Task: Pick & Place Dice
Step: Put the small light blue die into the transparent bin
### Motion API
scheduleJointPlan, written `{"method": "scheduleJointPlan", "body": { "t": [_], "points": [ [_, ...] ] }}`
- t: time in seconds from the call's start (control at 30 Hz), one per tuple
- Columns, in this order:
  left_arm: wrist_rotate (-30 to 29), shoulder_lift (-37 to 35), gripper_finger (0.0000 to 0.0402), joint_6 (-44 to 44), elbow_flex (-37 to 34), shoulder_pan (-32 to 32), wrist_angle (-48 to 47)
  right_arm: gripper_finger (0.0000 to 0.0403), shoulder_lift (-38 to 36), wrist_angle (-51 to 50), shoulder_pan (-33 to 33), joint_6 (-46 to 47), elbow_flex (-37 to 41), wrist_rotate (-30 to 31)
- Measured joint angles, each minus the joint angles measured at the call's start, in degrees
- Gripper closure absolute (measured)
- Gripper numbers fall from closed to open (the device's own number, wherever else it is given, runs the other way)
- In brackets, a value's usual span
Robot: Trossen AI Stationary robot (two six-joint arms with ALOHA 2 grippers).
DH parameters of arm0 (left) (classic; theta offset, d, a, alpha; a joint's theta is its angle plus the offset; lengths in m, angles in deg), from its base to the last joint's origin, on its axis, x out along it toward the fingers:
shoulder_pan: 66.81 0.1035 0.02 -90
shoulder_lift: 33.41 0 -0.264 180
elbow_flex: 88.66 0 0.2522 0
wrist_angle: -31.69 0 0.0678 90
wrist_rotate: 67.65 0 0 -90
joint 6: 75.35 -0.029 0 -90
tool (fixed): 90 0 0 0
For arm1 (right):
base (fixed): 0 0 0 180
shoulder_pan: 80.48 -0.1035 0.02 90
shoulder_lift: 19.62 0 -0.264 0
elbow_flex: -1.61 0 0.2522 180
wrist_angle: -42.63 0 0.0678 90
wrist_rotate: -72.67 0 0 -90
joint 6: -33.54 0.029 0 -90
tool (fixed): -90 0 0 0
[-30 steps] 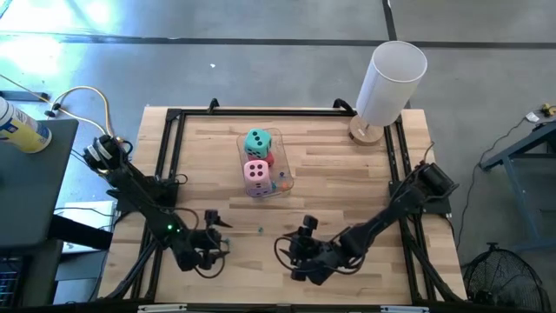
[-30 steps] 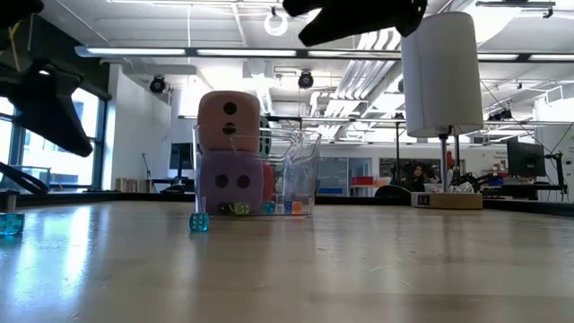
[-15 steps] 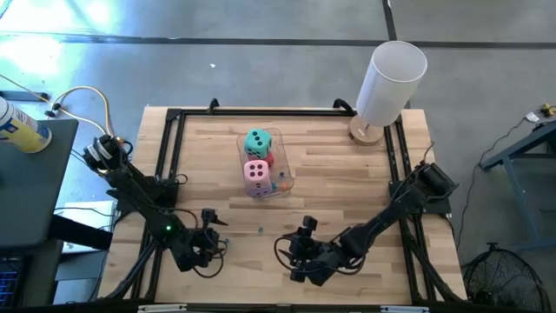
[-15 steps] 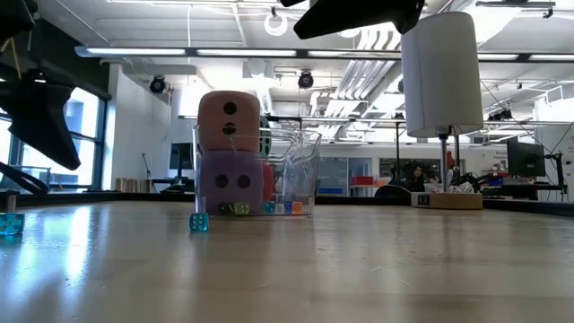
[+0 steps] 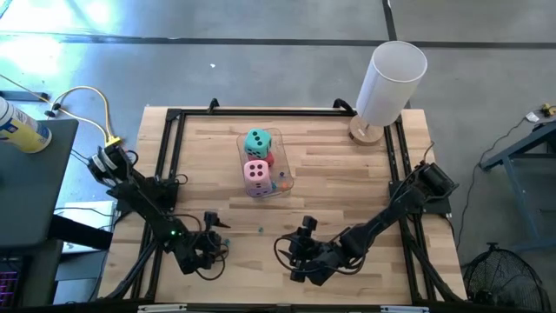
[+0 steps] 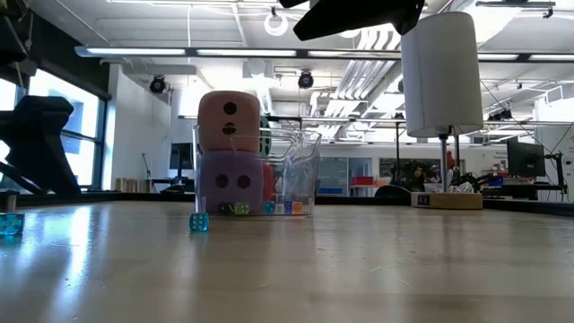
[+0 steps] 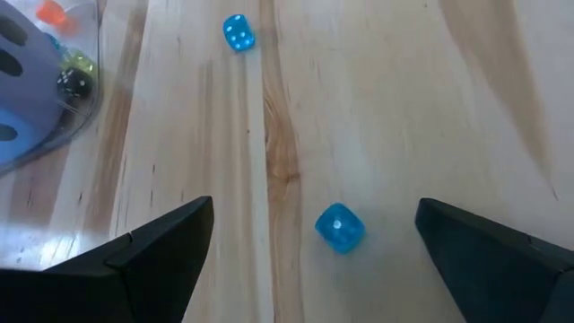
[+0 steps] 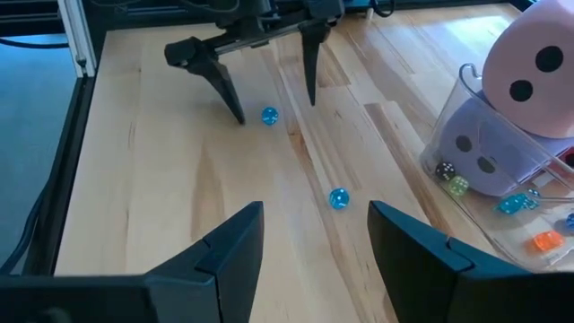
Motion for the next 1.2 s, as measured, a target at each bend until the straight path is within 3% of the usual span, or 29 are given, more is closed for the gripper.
{"method": "scheduleJointPlan", "body": {
  "t": [0.4, 0.53, 1.0, 1.2],
  "points": [
    [3.4, 0.0, 0.0071, 14.7, -3.7, -2.0, 1.4, 0.0211, 0.0, 0.0, 0.0, 0.0, 0.0, 0.0],
    [3.4, 0.1, 0.0091, 12.2, -5.2, -2.4, 5.3, 0.0211, 0.0, 0.0, 0.0, 0.0, 0.0, 0.0],
    [4.3, 0.1, 0.0142, 11.9, -5.6, -3.1, 4.9, 0.0211, 0.0, 0.1, 0.0, 0.0, 0.0, 0.0],
    [4.3, 0.1, 0.0166, 6.7, -5.6, -3.1, 5.0, 0.0211, 0.0, 0.1, 0.0, -0.1, 0.0, 0.0]
  ]
}}
